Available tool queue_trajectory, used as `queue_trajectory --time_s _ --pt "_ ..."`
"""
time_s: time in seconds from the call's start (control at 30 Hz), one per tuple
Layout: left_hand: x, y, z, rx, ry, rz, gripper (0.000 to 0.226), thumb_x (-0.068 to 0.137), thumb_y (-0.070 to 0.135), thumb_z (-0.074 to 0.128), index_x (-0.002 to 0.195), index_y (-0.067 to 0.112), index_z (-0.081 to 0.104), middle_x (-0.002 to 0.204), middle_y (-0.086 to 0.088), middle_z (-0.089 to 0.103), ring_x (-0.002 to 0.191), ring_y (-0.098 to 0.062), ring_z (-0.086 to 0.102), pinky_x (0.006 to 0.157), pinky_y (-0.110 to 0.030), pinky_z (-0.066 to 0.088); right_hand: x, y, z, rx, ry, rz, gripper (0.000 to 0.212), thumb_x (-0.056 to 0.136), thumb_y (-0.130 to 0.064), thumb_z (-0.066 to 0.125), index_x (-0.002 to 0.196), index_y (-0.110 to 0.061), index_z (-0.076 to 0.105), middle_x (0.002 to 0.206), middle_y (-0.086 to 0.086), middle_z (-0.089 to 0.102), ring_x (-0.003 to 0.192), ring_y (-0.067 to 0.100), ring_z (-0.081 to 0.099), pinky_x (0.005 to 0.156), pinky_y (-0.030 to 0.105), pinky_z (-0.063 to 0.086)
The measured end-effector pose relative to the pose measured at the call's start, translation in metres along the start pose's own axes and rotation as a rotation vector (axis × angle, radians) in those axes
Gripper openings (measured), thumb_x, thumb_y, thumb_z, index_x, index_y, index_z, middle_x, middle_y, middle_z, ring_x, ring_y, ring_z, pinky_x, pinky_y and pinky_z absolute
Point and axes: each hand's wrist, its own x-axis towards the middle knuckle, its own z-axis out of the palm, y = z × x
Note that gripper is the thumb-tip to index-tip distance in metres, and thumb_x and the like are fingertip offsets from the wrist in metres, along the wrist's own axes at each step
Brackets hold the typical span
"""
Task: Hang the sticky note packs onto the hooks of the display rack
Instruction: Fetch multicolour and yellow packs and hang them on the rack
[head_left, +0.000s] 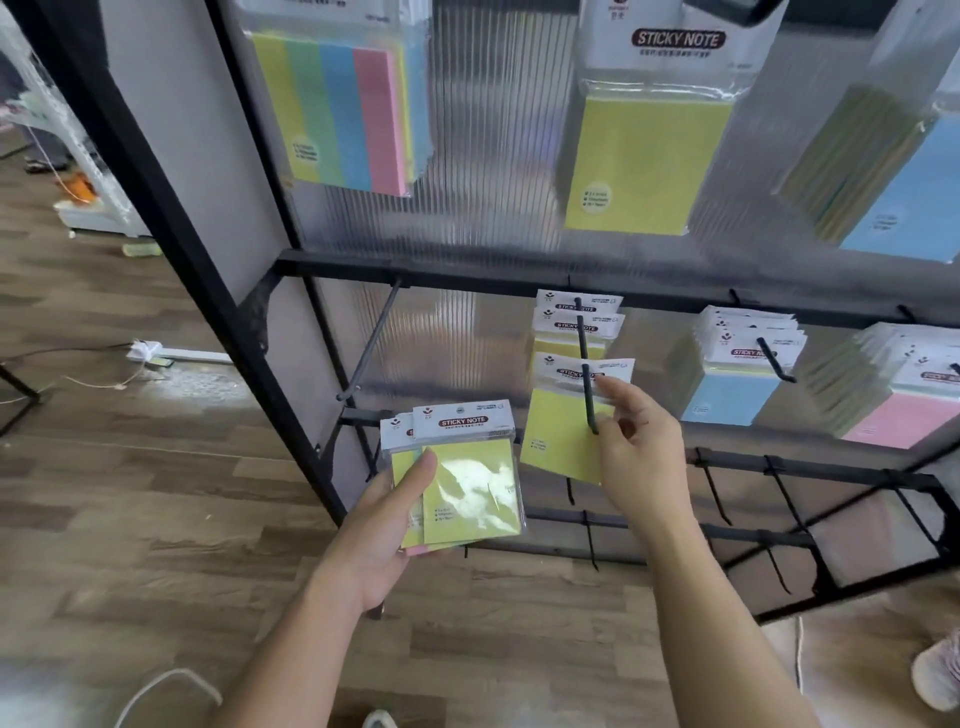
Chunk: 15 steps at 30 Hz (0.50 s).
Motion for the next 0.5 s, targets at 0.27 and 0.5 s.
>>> queue_trajectory --time_s 0.27,0.5 --pt "0.007 0.009 0.002 -0.045 -0.002 0.019 0.046 0.072 0.044 0.063 0.114 0.026 0.065 0.101 0.0 0.077 0.091 -0.019 0.072 0.07 -0.035 0.054 0.035 -0.008 0.009 -0.084 -0.084 0.026 0.052 0.094 -0.004 0.043 0.141 -0.028 0.043 0.124 0.002 0.053 0.093 0.015 0.054 0.093 0.042 0.049" --pt "0.014 0.009 0.004 -0.009 0.002 -0.019 0.063 0.062 0.05 0.071 0.121 0.027 0.063 0.111 -0.003 0.074 0.106 -0.026 0.068 0.094 -0.049 0.052 0.027 -0.001 0.008 -0.158 -0.131 0.057 0.067 0.092 0.0 0.049 0.145 -0.038 0.033 0.12 0.005 0.056 0.103 0.015 0.055 0.094 0.039 0.049"
